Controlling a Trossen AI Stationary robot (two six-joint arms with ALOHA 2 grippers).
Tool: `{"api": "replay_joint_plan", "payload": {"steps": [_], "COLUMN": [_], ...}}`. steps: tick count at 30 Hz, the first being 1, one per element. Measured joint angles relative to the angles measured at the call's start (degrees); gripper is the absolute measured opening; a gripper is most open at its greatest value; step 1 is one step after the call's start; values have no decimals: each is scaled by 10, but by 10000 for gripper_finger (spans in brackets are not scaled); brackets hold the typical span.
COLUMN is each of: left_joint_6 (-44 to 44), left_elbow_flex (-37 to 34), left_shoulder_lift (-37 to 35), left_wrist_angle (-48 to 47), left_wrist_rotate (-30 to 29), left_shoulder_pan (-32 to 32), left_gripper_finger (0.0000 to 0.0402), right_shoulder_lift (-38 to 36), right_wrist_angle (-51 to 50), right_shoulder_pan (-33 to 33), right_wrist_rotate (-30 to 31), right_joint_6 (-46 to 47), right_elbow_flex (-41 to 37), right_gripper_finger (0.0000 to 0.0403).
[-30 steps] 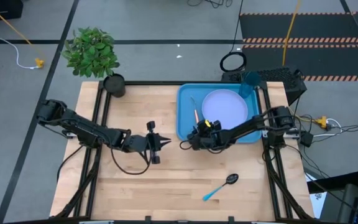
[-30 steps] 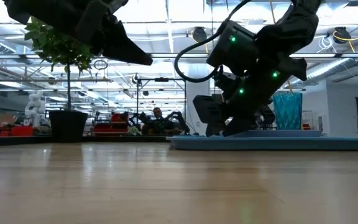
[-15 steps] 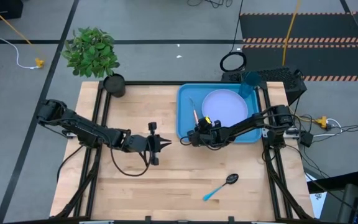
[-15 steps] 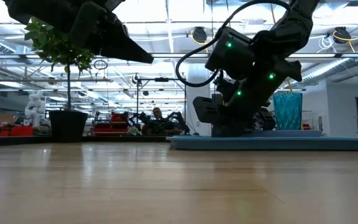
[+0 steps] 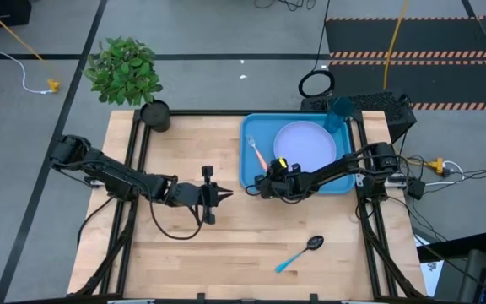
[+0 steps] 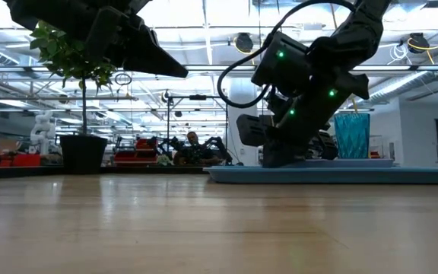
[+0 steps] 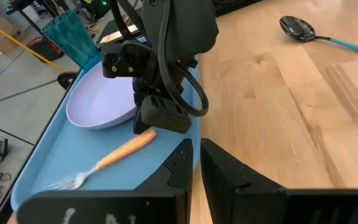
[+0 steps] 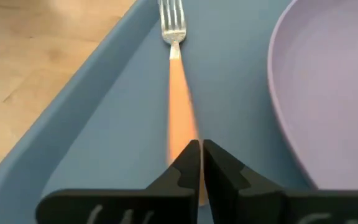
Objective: Pick and place plate/cup/fork/spoon on tray
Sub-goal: Put the brown fork on the blue tray to the left of the purple plate
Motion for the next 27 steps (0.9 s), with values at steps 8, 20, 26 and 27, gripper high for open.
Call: {"api": "replay_joint_plan", "payload": {"steps": [8, 20, 26, 27], "left_joint_6": [-3, -4, -5, -6], "left_elbow_flex": [0, 0, 0, 0], "left_shoulder_lift": [0, 0, 0, 0], "left_wrist_angle": [-1, 0, -3, -7], "left_wrist_rotate": [0, 1, -5, -7], "left_shoulder_pan": [0, 0, 16, 21], "left_gripper_finger": [35, 35, 35, 35], "right_shoulder_lift": [-23, -25, -25, -25], "right_wrist_angle": [4, 141, 107, 85], "right_shoulder_pan": [-1, -9, -85, -101], "right_wrist_rotate": [-50, -72, -205, -230], "right_joint_6": [-18, -140, -241, -260], "right_elbow_flex": [0, 1, 70, 84], "right_gripper_finger": [2, 3, 4, 4]}}
